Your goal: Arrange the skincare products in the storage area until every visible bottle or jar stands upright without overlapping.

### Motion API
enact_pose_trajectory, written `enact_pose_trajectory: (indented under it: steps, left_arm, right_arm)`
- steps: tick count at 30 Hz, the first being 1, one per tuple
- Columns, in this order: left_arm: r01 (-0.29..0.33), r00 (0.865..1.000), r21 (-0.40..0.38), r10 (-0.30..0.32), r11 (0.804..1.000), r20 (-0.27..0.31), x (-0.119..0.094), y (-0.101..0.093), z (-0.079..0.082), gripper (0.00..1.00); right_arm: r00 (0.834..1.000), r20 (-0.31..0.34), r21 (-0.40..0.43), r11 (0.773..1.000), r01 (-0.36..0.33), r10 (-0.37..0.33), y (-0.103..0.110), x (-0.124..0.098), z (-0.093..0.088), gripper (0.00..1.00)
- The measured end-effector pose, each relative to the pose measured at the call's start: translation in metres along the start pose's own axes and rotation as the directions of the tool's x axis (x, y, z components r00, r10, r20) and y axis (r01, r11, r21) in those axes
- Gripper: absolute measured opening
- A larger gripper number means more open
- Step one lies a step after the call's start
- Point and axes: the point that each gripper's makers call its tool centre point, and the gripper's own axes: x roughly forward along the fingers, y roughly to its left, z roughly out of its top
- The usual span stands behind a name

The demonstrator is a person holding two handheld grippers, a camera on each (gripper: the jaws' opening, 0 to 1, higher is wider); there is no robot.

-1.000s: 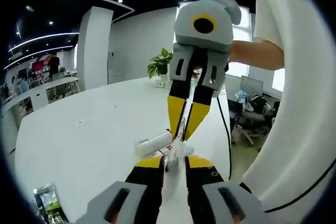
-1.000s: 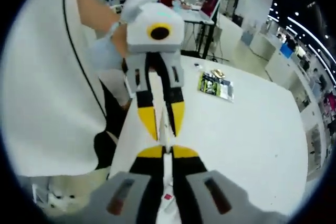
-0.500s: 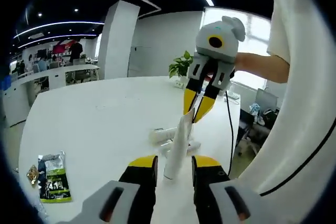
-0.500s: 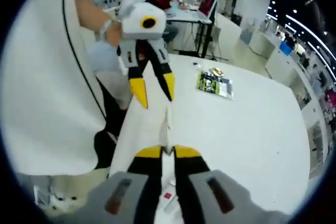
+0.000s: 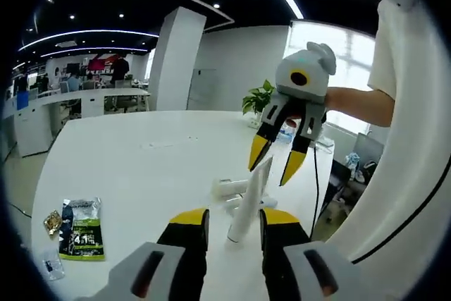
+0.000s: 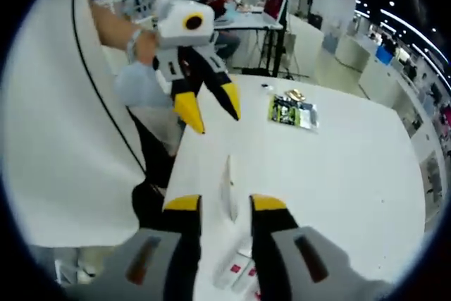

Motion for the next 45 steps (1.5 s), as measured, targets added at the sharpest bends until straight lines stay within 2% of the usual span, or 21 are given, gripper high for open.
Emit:
enact_pose_trajectory:
  steps: [7,9,13,17,27,30,34,36,45]
  left_arm:
    - [-0.003,1.000,-0.009,0.003,1.000,-0.002,-0.004,-0.010,-0.008,0.29]
    - [-0.006,1.000,-0.011,0.006,1.000,-0.007,-0.006,-0.010,-0.011,0.29]
    - [-0.022,1.000,-0.028,0.022,0.999,-0.006,-0.012,-0.008,-0.015,0.29]
    - [-0.036,0.999,-0.043,0.037,0.998,0.009,-0.018,-0.005,-0.013,0.29]
    - [-0.051,0.999,-0.059,0.051,0.997,0.005,-0.026,-0.003,-0.019,0.28]
    - [-0.054,0.998,-0.070,0.055,0.996,0.008,-0.027,-0.003,-0.020,0.28]
    - [-0.053,0.999,-0.072,0.054,0.996,0.008,-0.028,-0.005,-0.022,0.28]
    - [-0.054,0.998,-0.076,0.055,0.996,0.010,-0.028,-0.006,-0.023,0.28]
    - [-0.074,0.997,-0.094,0.076,0.993,0.017,-0.032,-0.007,-0.025,0.28]
  right_arm:
    - [1.000,-0.028,0.017,1.000,0.011,-0.010,-0.004,0.011,0.006,0.21]
    - [1.000,-0.019,0.073,0.997,-0.012,0.014,-0.003,0.018,0.006,0.19]
    - [0.999,-0.053,0.063,0.998,0.004,-0.001,-0.007,0.023,0.001,0.13]
    - [0.998,-0.056,0.067,0.998,-0.005,0.008,-0.005,0.025,-0.002,0.10]
    - [0.998,-0.066,0.062,0.998,-0.015,0.019,-0.003,0.023,0.003,0.04]
    - [0.999,-0.036,0.067,0.998,0.021,-0.019,-0.020,0.014,0.012,0.03]
    - [0.999,-0.034,0.062,0.997,0.043,-0.041,-0.032,0.008,0.016,0.03]
    - [0.997,-0.032,0.055,0.996,0.067,-0.066,-0.048,0.002,0.020,0.04]
    - [0.992,-0.032,0.023,0.993,0.119,-0.118,-0.095,-0.011,0.029,0.04]
